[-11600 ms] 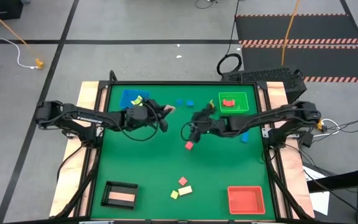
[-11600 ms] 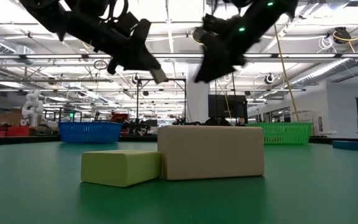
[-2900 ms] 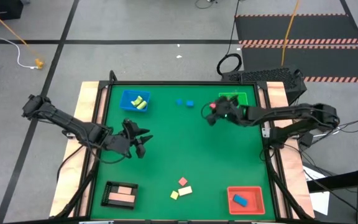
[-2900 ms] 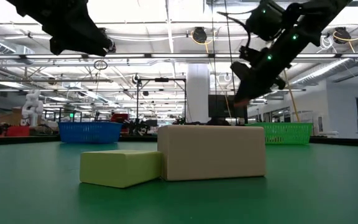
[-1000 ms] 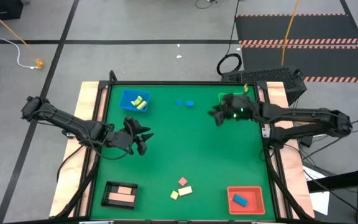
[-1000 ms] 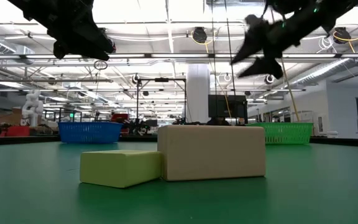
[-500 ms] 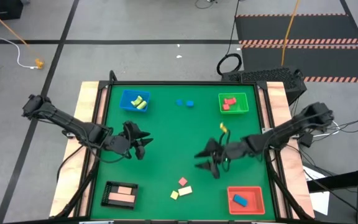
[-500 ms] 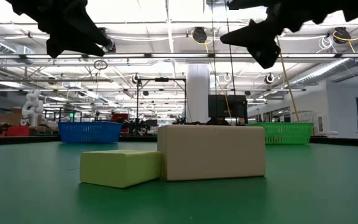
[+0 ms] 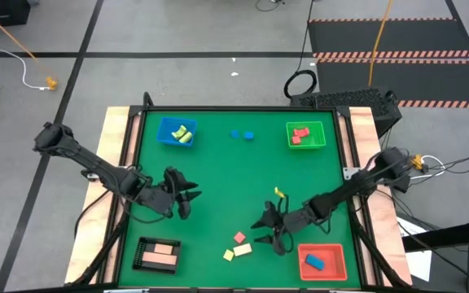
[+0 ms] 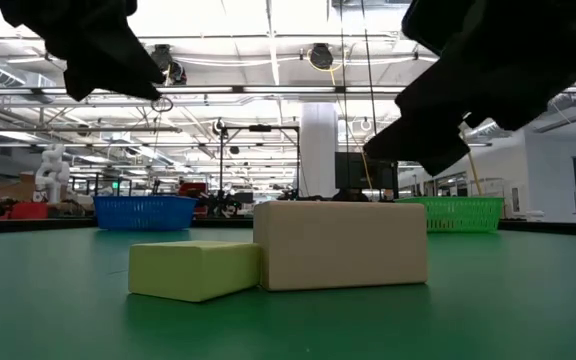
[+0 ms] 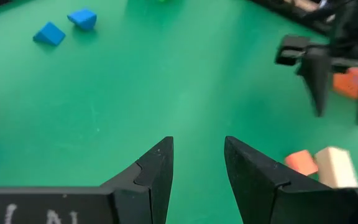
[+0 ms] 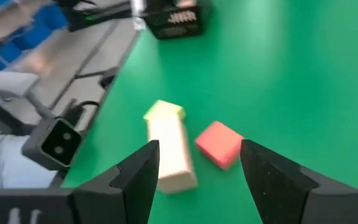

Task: Sort & place blocks by color
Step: Put the brown block into the black bin

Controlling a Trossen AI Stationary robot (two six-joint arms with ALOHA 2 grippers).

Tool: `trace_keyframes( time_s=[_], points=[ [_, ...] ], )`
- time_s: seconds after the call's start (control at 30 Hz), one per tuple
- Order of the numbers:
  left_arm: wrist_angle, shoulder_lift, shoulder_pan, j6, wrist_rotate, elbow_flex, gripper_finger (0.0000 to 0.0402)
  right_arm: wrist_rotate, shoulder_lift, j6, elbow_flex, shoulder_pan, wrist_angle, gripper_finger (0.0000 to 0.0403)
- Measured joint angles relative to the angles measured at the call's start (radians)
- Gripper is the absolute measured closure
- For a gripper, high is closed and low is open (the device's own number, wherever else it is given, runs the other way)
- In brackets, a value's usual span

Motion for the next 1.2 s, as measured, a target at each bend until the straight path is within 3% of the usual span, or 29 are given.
trace_keyframes(
  time_s=[0.17, 0.3, 0.63, 1.2],
  points=[
    [0.029, 0.062, -0.009, -0.03, 0.0, 0.0, 0.0256, -0.007, 0.119, -0.045, 0.0, 0.027, 0.249, 0.0188],
    [0.128, 0.101, -0.021, 0.021, -0.001, 0.0, 0.0256, -0.008, 0.175, -0.072, 0.0, 0.051, 0.344, 0.0188],
    [0.353, 0.138, -0.034, 0.174, -0.001, 0.0, 0.0256, 0.052, 0.262, -0.229, 0.034, 0.072, 0.362, 0.0188],
    [0.363, 0.137, -0.067, 0.19, -0.001, 0.0, 0.0256, 0.074, 0.261, -0.241, 0.045, 0.074, 0.301, 0.0188]
  ],
)
